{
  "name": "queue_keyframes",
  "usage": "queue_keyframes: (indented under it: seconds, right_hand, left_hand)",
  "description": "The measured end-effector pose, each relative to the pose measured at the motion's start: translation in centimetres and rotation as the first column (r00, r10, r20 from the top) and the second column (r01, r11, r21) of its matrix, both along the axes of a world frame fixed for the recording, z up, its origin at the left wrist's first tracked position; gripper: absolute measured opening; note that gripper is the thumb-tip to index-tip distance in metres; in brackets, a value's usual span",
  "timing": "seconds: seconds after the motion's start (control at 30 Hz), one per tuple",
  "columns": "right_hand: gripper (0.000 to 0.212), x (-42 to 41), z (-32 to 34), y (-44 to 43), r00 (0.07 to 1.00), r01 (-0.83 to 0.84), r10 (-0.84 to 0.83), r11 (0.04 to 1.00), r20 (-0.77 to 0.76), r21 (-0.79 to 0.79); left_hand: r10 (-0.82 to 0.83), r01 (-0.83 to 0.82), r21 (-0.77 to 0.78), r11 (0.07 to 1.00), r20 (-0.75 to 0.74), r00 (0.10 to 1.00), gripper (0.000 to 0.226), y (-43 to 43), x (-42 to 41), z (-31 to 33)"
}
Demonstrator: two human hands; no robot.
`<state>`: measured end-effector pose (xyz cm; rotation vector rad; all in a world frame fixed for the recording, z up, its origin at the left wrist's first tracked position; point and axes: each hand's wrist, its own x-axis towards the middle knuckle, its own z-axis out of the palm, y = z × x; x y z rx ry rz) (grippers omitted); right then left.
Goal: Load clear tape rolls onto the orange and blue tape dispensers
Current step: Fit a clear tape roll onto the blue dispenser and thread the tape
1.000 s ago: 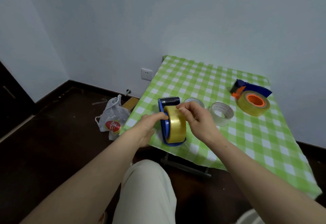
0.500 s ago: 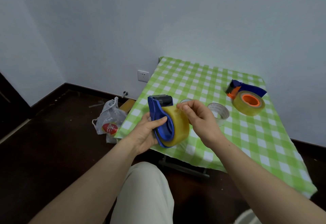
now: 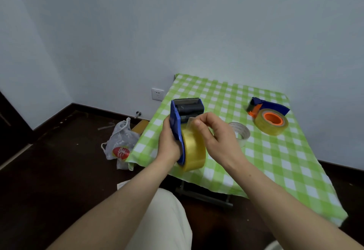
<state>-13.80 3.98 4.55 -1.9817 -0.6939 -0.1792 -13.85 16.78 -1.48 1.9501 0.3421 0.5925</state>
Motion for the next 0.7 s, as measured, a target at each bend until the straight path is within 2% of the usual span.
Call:
queue_keyframes:
  seconds: [0.03, 0.1, 0.2, 0.3, 0.37, 0.43, 0.57, 0.63, 0.7]
  right_hand:
    - [0.013, -0.1, 0.1, 0.0, 0.998, 0.031, -0.032, 0.999, 0.050, 0.018]
    - [0.012, -0.1, 0.5, -0.1, 0.986, 0.097, -0.106, 0.992, 0.127, 0.076]
    - [0.017, 0.2, 1.4, -0.4, 0.972, 0.217, -0.226, 0.969, 0.059, 0.121]
    - [0.019, 0.7, 2.3, -0.8, 0.959, 0.269, -0.257, 0.959, -0.121, 0.091]
    - [0.019, 0.5, 3.3, -1.2, 0.956, 0.253, -0.241, 0.966, -0.168, 0.056]
    - [0.016, 0.3, 4.1, -1.1, 0.966, 0.230, -0.227, 0.973, -0.128, 0.013]
    - [0.017, -0.2, 4.8, -0.4, 0.975, 0.215, -0.206, 0.968, 0.081, -0.131]
    - [0.018, -0.1, 4.8, -0.5, 0.973, 0.227, -0.219, 0.967, 0.074, -0.117]
    - [0.017, 0.2, 4.5, -0.9, 0.969, 0.243, -0.238, 0.965, 0.062, -0.099]
  left_hand:
    - [-0.048, 0.048, -0.023, 0.999, -0.001, 0.999, 0.015, 0.0, -0.1, 0.4]
    - [-0.096, 0.095, -0.185, 0.978, 0.004, 0.995, 0.031, -0.3, -0.1, 0.5]
    - [-0.088, 0.084, -0.364, 0.928, 0.006, 0.996, 0.034, -0.2, -0.3, 0.9]
    - [-0.089, 0.068, -0.362, 0.930, -0.043, 0.995, 0.032, -0.3, -0.7, 1.6]
    - [-0.106, 0.091, -0.383, 0.919, -0.020, 0.994, 0.034, -0.5, -1.2, 2.0]
    - [-0.123, 0.109, -0.408, 0.906, -0.009, 0.992, 0.038, -0.6, -1.3, 2.1]
    - [-0.099, 0.085, -0.382, 0.920, -0.017, 0.995, 0.037, -1.2, -1.2, 2.3]
    - [-0.100, 0.083, -0.368, 0.926, -0.026, 0.995, 0.037, -1.5, -1.4, 2.5]
    - [-0.063, 0.038, -0.274, 0.961, -0.082, 0.995, 0.036, -1.5, -1.3, 2.5]
